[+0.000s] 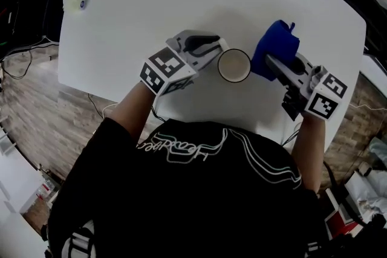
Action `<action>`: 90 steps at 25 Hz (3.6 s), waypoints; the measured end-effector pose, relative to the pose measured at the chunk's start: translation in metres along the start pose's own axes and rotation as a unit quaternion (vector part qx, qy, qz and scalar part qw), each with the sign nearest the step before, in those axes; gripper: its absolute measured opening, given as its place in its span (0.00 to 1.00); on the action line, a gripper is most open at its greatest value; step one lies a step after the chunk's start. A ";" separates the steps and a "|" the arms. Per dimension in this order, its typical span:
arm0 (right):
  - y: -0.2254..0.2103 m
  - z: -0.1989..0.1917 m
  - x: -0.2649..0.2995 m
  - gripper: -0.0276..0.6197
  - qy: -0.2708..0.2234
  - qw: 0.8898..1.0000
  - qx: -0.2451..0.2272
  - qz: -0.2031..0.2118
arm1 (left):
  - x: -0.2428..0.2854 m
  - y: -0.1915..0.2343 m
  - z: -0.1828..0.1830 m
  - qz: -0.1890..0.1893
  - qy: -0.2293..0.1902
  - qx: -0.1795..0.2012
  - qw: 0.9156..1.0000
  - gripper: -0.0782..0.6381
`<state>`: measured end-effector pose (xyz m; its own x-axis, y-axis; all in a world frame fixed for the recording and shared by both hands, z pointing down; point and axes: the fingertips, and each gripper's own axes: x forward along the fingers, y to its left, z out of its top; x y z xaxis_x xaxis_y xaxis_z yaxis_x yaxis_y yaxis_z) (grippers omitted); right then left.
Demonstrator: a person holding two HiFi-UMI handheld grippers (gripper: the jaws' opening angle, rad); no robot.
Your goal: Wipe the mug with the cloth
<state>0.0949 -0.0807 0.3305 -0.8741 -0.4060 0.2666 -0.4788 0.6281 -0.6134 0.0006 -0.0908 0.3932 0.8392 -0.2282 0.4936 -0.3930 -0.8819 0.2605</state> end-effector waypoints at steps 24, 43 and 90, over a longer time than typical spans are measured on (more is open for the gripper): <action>0.015 0.003 0.046 0.12 0.101 0.980 -0.104 0.138 | 0.010 0.003 0.004 -0.019 -0.020 -0.009 1.000 0.19; -0.002 -0.024 0.078 0.12 0.143 0.979 -0.045 0.136 | 0.012 0.005 0.004 -0.017 -0.022 -0.001 1.000 0.19; 0.014 -0.028 0.024 0.12 0.004 0.997 0.072 0.026 | -0.016 0.015 -0.015 0.096 -0.001 -0.034 0.995 0.17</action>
<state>0.0647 -0.0627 0.3493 -0.8986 -0.3689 0.2376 -0.4166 0.5466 -0.7265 -0.0240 -0.0941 0.4014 0.7471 -0.3910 0.5375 -0.5703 -0.7924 0.2164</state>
